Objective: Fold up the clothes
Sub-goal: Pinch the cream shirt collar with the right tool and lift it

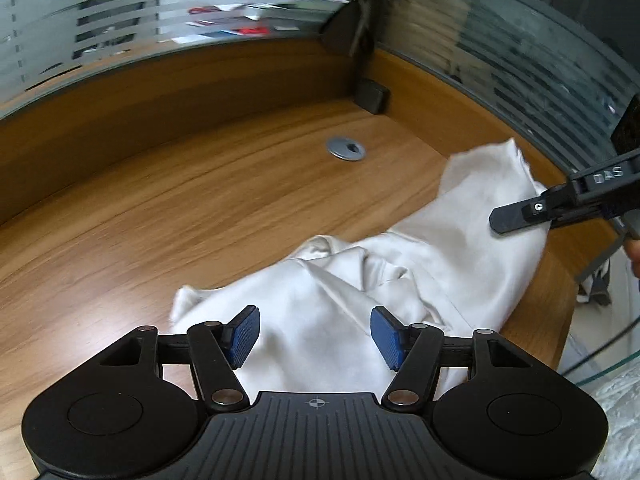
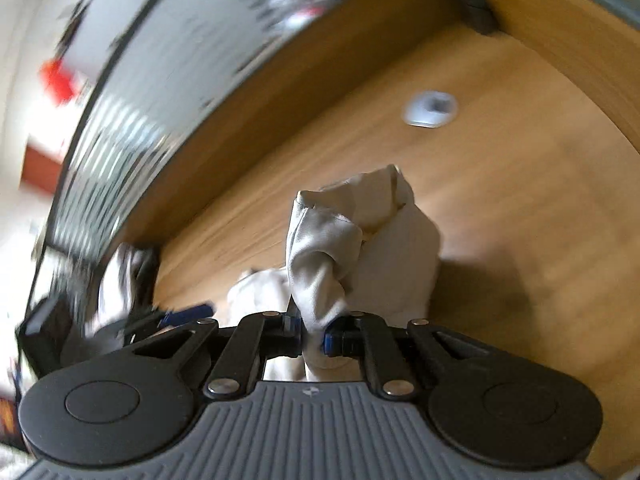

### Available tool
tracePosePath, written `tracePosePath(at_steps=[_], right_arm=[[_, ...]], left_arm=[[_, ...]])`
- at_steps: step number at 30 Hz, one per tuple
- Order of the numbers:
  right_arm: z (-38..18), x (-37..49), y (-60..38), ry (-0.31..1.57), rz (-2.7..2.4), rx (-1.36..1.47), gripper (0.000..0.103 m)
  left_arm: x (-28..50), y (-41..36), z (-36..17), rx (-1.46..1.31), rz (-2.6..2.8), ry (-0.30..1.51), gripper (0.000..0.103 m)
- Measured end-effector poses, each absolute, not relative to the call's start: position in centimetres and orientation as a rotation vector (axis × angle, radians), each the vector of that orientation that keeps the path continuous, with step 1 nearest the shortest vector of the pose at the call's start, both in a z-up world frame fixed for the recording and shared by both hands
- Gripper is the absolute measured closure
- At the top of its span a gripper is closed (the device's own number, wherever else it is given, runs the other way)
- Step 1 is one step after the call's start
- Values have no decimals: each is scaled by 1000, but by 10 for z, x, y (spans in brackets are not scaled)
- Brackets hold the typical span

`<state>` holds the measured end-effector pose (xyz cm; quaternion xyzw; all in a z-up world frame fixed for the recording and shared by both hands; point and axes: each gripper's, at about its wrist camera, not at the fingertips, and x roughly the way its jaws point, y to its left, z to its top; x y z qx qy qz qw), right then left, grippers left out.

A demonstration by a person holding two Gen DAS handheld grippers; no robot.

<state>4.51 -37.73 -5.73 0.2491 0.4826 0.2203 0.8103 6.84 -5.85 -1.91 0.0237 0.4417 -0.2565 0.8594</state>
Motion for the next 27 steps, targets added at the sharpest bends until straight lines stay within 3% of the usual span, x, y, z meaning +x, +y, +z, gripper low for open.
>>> tracePosePath(at_steps=[3,9,14,17,24,27], right_arm=[[-37,53,-323,1048,586,286,92],[-48,53,-216,1128,760,-196,92],[-69,36,-167,1140,823,-460,90],[-75,28,-150,1120,843,-554,86],[-73,10,-131,1040,875,-674,64],[-61,9,-143,1014,892,-636,64]], left_arm=[[68,-42,-21,-20,-508,930,39],[64,-2,-15,-218,-455,911,40],[70,-3,-6,-227,-472,924,40],[82,-18,-15,-166,-448,979,39],[97,-33,-54,-91,-349,1137,39],[96,-25,-67,-120,-327,1167,37]])
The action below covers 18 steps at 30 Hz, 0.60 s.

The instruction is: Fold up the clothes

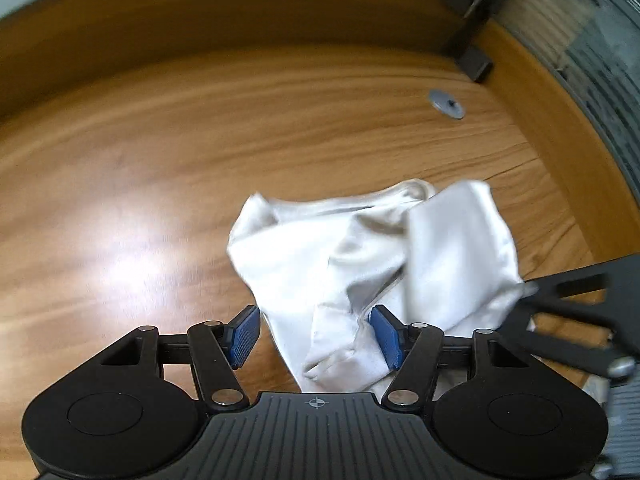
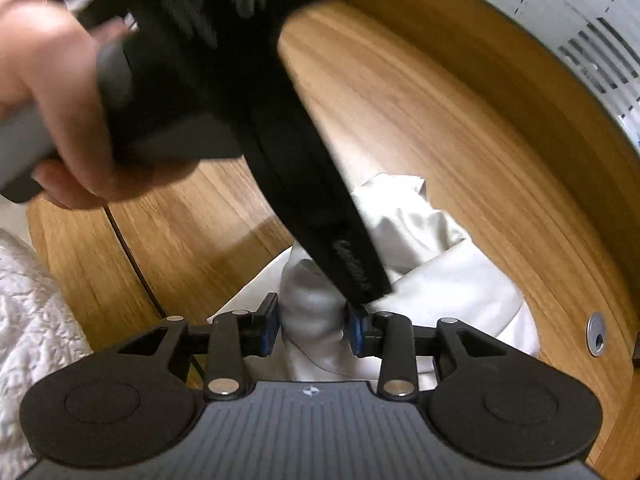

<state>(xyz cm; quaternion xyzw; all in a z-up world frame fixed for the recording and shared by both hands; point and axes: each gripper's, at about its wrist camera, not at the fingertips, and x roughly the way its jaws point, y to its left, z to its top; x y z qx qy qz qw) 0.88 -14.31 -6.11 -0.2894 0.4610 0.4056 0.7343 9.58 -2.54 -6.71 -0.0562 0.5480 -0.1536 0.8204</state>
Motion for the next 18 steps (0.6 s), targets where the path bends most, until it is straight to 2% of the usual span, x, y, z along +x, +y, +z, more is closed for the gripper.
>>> tracePosePath(at_steps=[6,10,11,13,15,18], right_arm=[[-25,18,-190,1007,912,-458,64],[-1,32,-221,1030,848,-232,62],[4,36,-237,1037,820,-169,59],[7,43,-269,1044,754,-65,40],[8,52,-299,1049,683,36,36],[-12,68,-343,1087,549,179,36]], left_arm=[[93,-12,-74,-238,-304,1172,35],[88,-5,-74,-284,-295,1171,35],[88,-5,-74,-292,-291,1173,35],[87,-4,-74,-309,-285,1178,35],[86,-4,-75,-324,-280,1183,35],[86,-4,-77,-354,-278,1196,35]])
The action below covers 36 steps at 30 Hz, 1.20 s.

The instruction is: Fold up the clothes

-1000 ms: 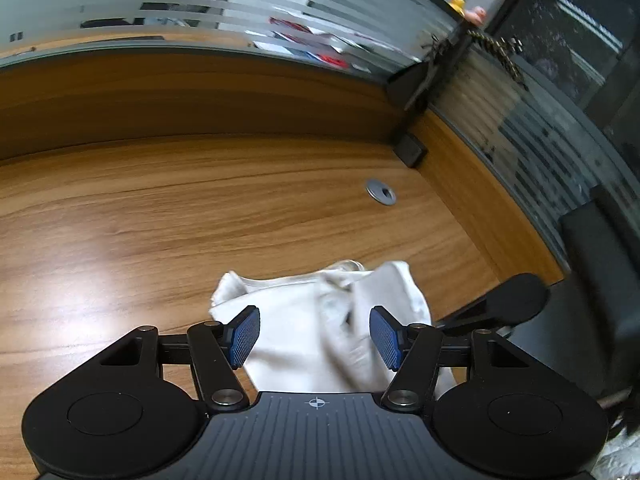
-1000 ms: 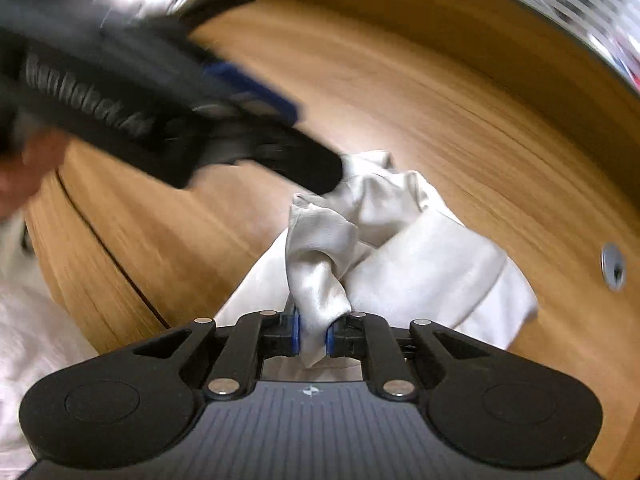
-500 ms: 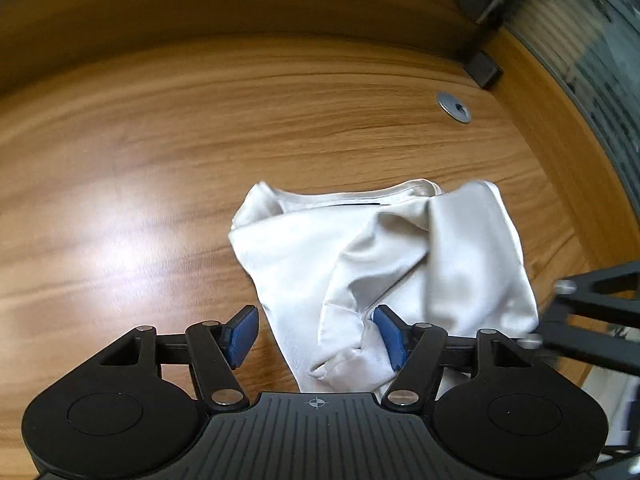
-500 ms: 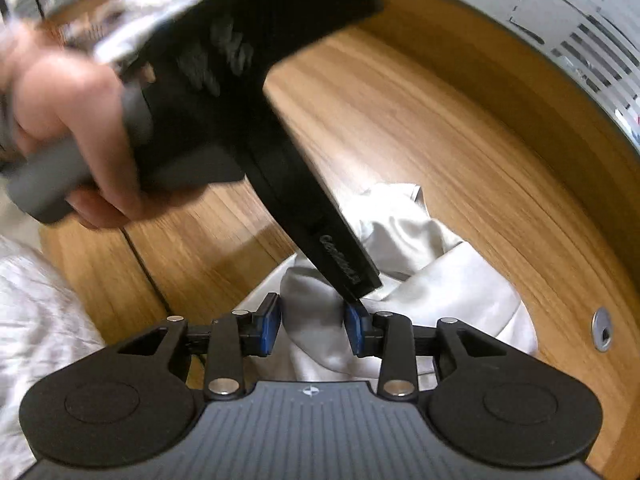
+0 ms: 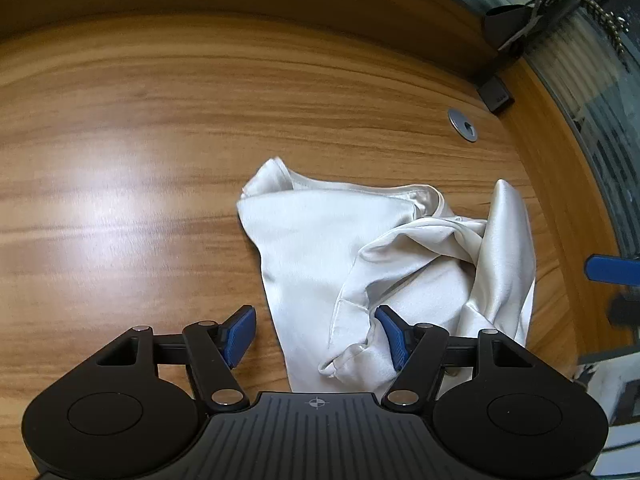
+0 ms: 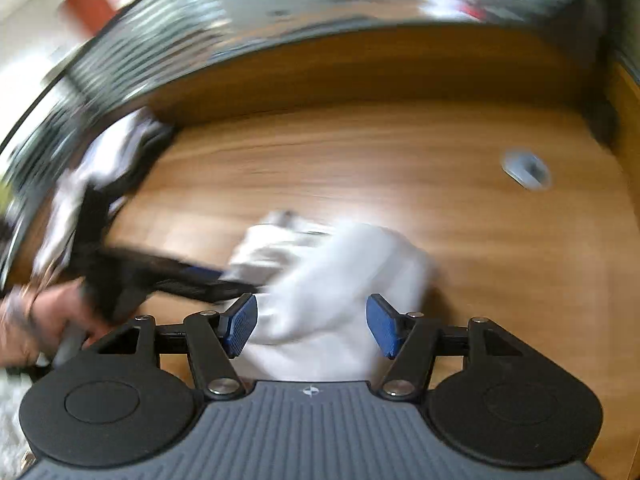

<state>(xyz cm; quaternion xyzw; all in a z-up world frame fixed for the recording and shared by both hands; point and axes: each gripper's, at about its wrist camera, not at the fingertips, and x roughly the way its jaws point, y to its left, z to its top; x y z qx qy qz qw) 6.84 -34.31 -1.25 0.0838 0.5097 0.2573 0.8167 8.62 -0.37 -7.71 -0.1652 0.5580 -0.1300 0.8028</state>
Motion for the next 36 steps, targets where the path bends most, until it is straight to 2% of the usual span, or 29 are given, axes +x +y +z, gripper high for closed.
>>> tracePosePath(at_steps=[6,14,17,24,31,34,35,36], right_arm=[[-77,90,-393,1180,413,421,35],[-147,121,-392,1268,392,529,35],[-148,128,-376,1266,479,529,35],[-121,125,-329,1218,613,309,39],[-112,123,-315,1203,674,238,39],[-105,121,-318,1196,706,240,39],[-104,121,-318,1192,724,250,39],[-102,120,-318,1189,739,257,39]], left_arm=[[85,-1,-78,-369,-269,1206,30],[81,0,-75,-413,-226,1225,30],[75,-3,-60,-401,-216,1196,31],[54,-19,1,-409,-284,1049,31],[71,-65,-18,-411,-297,1134,39],[73,-74,-25,-424,-252,1149,59],[73,-75,-25,-440,-244,1139,76],[71,-74,-22,-456,-240,1121,97]])
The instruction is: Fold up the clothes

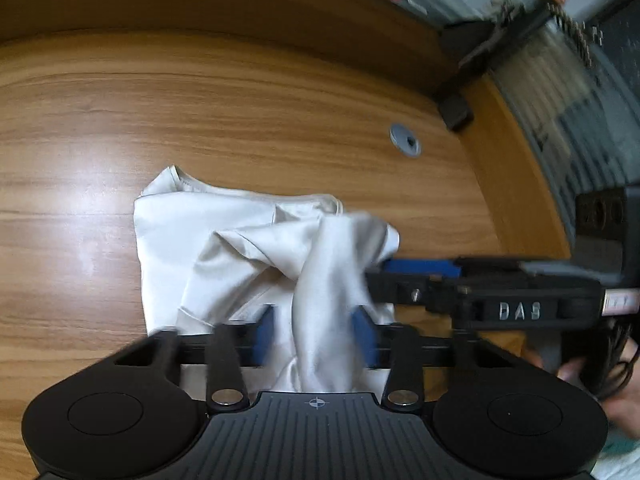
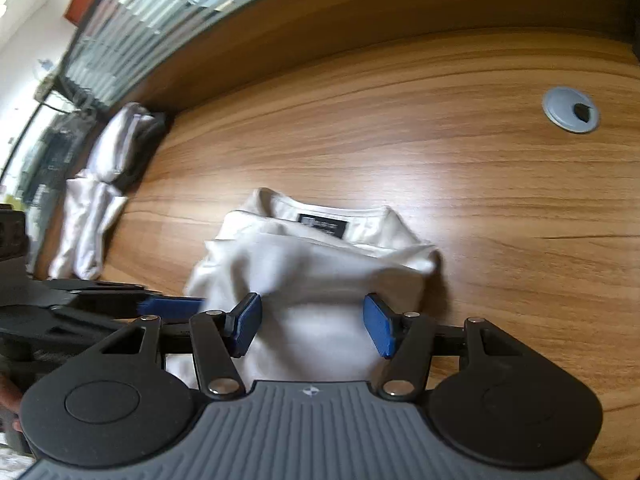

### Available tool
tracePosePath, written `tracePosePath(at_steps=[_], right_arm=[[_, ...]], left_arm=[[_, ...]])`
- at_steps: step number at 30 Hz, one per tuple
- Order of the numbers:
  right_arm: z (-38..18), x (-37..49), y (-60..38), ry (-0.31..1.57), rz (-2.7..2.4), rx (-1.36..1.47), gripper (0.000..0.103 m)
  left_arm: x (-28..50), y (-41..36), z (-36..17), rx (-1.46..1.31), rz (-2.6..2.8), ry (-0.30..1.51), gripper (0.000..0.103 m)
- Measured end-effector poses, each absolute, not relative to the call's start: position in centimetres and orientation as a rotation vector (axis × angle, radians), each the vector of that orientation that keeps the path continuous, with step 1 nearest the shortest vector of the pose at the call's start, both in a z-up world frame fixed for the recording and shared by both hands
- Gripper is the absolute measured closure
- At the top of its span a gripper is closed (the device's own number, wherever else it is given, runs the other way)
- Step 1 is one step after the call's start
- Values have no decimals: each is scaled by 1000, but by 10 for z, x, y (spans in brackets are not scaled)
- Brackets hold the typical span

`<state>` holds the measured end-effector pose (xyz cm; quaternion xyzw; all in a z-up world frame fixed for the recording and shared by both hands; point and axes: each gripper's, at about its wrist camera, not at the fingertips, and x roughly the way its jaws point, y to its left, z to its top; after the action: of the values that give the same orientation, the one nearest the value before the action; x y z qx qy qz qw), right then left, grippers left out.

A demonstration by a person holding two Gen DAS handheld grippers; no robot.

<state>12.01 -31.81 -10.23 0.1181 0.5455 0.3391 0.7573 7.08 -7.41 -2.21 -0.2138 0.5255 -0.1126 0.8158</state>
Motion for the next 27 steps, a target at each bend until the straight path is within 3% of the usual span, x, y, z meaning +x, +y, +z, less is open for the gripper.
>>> tracePosePath(at_steps=[8,13,20,23,25,27], right_arm=[[-80,118,-314,1140,836,215,40],[-77,117,-284,1146,979,120,67],[-104,114,-238,1174,1076,-44,74],[-118,117,-228,1193,1071,-70,84],[-123,121,-227,1210,1060,-64,97],[-127,126,-227,1234,1053,-37,100]], left_arm=[[45,-58,-30,-446,-69,1146,99],[36,-45,-53,-507,-11,1158,96],[37,-42,-55,-496,-15,1159,95],[31,-40,-43,-478,-4,1118,86],[28,-37,-34,-480,10,1086,81],[28,-34,-28,-478,22,1061,66]])
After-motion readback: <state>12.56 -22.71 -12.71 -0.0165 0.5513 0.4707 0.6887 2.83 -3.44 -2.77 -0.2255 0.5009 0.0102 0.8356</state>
